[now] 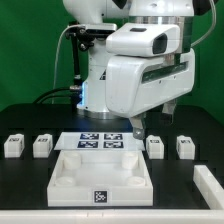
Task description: Assemble one leg
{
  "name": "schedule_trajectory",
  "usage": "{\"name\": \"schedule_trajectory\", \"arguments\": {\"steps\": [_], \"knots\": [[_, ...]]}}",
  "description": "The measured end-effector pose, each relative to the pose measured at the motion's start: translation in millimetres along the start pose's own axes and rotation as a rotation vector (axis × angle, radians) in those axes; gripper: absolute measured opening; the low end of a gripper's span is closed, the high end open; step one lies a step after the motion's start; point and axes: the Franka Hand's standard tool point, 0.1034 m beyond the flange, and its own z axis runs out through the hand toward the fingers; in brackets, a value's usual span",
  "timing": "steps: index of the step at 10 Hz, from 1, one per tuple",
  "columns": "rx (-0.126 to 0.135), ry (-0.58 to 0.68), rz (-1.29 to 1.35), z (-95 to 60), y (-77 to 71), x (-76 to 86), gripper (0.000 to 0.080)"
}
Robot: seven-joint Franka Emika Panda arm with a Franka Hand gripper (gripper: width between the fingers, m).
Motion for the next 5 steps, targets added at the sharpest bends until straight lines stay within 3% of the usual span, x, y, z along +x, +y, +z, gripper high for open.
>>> {"name": "schedule_trajectory", "arguments": {"steps": [5], "knots": [[0.001, -0.001, 0.0, 0.9, -0.3, -0.2, 0.065]]}}
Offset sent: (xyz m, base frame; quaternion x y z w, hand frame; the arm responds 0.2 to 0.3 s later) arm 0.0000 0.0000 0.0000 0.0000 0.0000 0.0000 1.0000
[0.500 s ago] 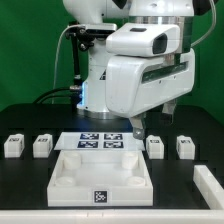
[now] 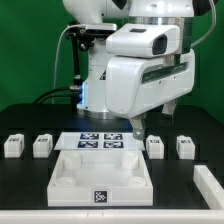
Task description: Assemble one leg
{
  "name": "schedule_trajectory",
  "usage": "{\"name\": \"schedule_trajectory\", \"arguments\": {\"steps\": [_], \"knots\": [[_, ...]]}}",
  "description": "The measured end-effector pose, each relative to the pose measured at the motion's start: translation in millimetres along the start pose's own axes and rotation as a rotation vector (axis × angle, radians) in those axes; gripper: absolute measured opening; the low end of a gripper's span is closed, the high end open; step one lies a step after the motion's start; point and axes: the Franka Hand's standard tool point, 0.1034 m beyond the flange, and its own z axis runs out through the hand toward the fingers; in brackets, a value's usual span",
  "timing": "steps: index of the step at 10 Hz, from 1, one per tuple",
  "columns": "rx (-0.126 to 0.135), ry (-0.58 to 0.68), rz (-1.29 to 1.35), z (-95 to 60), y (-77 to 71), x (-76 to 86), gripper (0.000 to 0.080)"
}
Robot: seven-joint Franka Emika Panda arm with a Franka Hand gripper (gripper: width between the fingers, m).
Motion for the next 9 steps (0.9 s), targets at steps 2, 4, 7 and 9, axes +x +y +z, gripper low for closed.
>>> {"name": "schedule_trajectory", "arguments": {"steps": [2, 4, 7, 9], "knots": [[0.0, 0.0, 0.0, 0.3, -0.1, -0.1, 0.065], [0.001, -0.001, 0.0, 0.5, -0.2, -0.1, 0.065], [0.001, -0.001, -0.022, 1.1, -0.3, -0.3, 0.065], [-0.003, -0.003, -0.116, 5.0, -9.9, -20.4, 0.065]]}}
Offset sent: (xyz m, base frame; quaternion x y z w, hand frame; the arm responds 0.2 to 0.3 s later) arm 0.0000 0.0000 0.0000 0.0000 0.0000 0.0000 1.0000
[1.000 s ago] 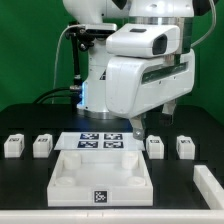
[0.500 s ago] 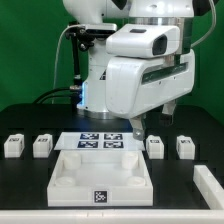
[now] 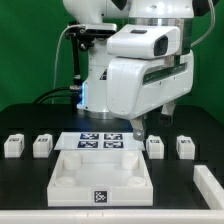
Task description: Assemble one leg
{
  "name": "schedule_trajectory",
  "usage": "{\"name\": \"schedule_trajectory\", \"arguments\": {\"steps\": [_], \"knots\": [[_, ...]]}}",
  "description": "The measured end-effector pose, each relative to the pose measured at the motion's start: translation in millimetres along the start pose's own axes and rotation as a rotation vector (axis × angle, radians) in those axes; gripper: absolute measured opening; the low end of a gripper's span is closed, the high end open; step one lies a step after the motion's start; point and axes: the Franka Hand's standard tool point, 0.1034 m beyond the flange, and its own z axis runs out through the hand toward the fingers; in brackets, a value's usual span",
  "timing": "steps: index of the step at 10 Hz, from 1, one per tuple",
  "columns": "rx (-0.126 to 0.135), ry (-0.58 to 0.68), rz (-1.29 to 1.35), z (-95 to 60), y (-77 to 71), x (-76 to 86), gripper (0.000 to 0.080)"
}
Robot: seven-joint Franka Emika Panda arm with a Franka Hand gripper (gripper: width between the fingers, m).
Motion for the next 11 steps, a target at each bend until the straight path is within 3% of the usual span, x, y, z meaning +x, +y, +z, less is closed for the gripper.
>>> {"name": "schedule_trajectory", "arguments": {"steps": [3, 5, 8, 9, 11], "knots": [[0.001, 0.007, -0.364, 32.0, -29.4, -62.5, 0.065], [0.03, 0.013, -0.555, 65.9, -43.7, -94.6, 0.065], [0.057, 0.018, -0.536, 92.6, -47.3, -108.9, 0.065], [0.038, 0.025, -0.53, 93.8, -45.0, -108.8, 0.065], [0.033, 0.027, -0.529, 94.1, -45.1, -108.8, 0.0621]]}}
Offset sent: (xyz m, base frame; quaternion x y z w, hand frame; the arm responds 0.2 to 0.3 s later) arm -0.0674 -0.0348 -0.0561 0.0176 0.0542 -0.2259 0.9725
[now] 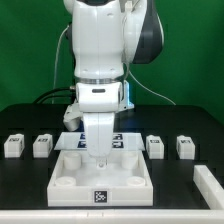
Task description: Assemble one leg
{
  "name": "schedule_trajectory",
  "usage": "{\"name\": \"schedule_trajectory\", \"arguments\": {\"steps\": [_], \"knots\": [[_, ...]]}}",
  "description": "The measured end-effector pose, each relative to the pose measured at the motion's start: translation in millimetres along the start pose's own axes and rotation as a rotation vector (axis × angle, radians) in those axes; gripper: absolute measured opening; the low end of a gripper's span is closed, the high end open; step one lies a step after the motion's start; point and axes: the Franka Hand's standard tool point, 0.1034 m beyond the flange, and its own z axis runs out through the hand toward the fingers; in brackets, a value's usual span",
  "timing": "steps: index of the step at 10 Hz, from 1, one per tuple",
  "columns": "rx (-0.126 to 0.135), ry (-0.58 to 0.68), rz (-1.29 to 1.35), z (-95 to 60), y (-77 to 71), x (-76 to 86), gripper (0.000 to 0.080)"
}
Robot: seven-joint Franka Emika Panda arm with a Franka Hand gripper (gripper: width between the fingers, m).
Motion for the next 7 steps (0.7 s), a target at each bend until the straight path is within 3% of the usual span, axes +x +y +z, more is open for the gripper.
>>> {"name": "schedule_trajectory", "arguments": {"steps": [1, 3, 4, 6, 7], "knots": [[0.0, 0.0, 0.0, 0.0, 0.0, 0.0, 0.0621], [0.0, 0.0, 0.001, 0.2, -0.1, -0.1, 0.031], [0.0, 0.0, 0.001, 0.2, -0.1, -0.1, 0.031], [0.0, 0.0, 0.001, 0.1, 0.0, -0.1, 0.0055], [0.0, 0.0, 0.001, 0.1, 0.0, -0.2, 0.0055]]}}
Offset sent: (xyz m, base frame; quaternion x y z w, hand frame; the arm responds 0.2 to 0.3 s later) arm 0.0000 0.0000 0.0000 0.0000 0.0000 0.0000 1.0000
